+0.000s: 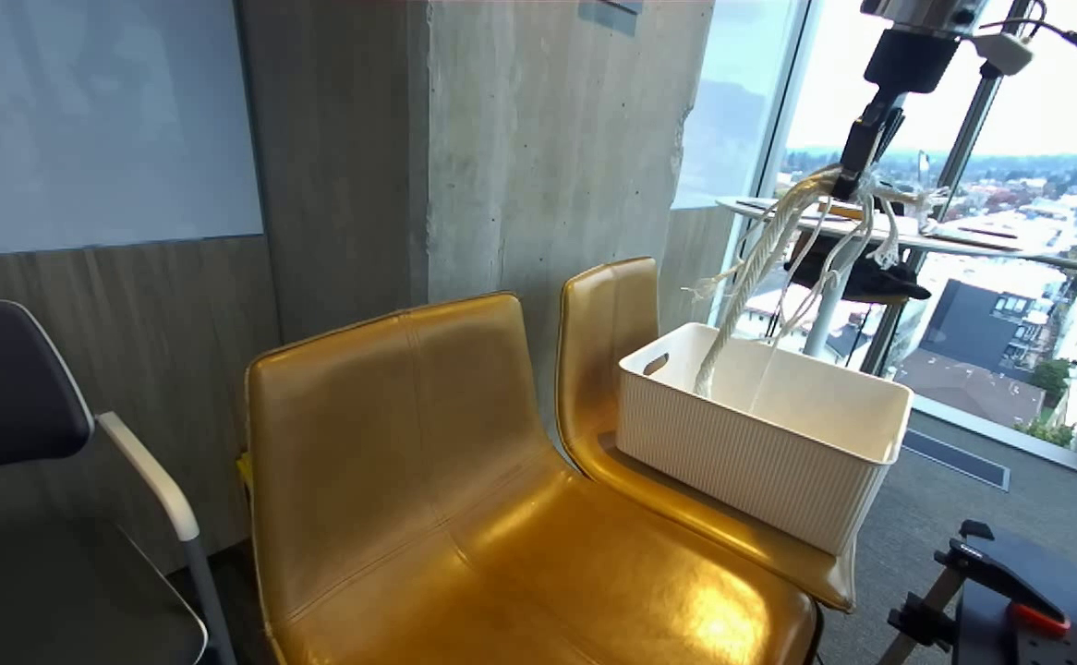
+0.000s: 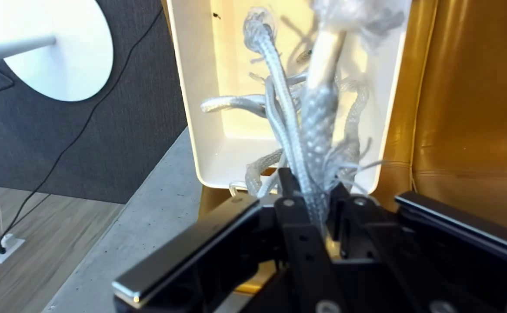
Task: Put the pieces of rope into the white object, then take them out
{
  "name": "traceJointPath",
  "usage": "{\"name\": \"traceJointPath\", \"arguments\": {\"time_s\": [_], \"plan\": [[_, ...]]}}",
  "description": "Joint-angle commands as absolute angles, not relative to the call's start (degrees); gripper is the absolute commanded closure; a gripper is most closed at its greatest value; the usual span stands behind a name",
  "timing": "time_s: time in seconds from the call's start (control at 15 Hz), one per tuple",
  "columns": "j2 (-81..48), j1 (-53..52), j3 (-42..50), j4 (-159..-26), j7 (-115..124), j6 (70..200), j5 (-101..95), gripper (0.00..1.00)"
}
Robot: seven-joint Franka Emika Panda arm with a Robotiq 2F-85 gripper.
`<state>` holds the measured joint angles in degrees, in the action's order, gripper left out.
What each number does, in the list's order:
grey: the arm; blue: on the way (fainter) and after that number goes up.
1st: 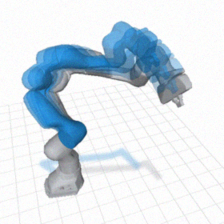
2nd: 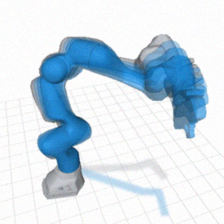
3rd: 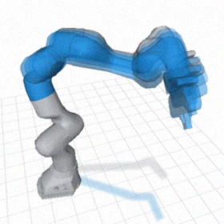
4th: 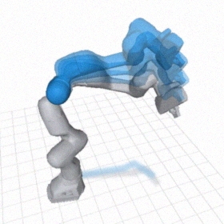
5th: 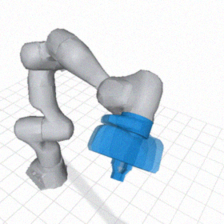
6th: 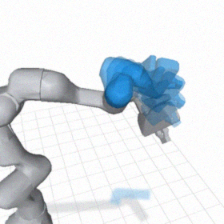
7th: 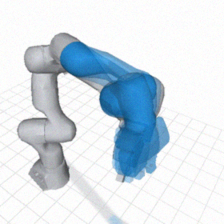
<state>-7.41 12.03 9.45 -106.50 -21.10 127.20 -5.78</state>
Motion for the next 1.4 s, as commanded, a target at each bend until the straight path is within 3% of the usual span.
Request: {"name": "traceJointPath", "arguments": {"time_s": [0.0,0.47,1.0,1.33], "plan": [[-5.57,11.76,9.20,-110.54,-22.12,129.47,-6.25,0.52],[-5.87,11.18,8.44,-113.94,-23.29,132.16,-5.66,0.02],[-13.50,11.75,6.94,-121.19,-27.97,144.25,-3.82,0.00],[-23.65,14.97,4.81,-117.44,-32.15,148.30,-0.57,0.00]]}}
